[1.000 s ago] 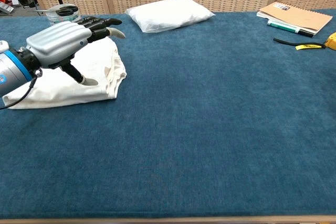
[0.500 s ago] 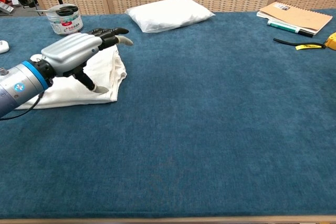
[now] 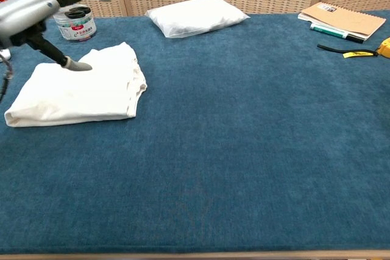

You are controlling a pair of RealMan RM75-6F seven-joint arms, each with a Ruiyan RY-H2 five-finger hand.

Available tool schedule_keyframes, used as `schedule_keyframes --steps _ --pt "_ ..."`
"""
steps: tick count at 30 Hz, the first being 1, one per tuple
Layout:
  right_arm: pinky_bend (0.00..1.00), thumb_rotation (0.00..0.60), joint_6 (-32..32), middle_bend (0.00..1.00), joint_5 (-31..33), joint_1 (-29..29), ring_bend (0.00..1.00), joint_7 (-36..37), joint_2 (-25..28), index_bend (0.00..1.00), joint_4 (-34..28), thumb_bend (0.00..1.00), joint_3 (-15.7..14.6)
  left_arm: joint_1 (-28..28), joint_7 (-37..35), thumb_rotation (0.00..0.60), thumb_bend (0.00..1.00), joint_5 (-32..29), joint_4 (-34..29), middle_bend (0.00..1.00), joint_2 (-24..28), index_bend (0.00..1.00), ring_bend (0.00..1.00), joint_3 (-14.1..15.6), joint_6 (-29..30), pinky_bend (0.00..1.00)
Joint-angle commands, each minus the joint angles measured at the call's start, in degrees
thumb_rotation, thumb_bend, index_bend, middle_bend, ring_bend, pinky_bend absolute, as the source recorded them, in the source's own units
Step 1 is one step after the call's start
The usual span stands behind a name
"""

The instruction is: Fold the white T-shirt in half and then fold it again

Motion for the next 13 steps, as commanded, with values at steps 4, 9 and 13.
schedule_keyframes --steps 4,9,13 --pt "0.00 0.600 1.05 0.00 0.78 -0.50 0.00 -2.05 0.03 0.00 -0.97 0.00 0.73 11.03 6.52 0.600 0.00 -9.86 -17.69 0.00 16.85 0.00 0.00 0.81 1.65 0.00" --pt "0.00 0.600 1.12 0.00 2.21 -0.90 0.00 -4.33 0.08 0.00 -1.57 0.00 1.31 17.48 6.16 0.600 0.00 -13.60 -19.41 0.00 19.24 0.00 0.00 2.28 5.76 0.00" --pt "0.00 0.600 1.90 0.00 2.85 -1.18 0.00 -8.22 -0.29 0.00 -0.94 0.00 1.80 20.38 9.95 0.600 0.00 -14.52 -19.69 0.00 19.26 0.00 0.00 2.43 9.11 0.00"
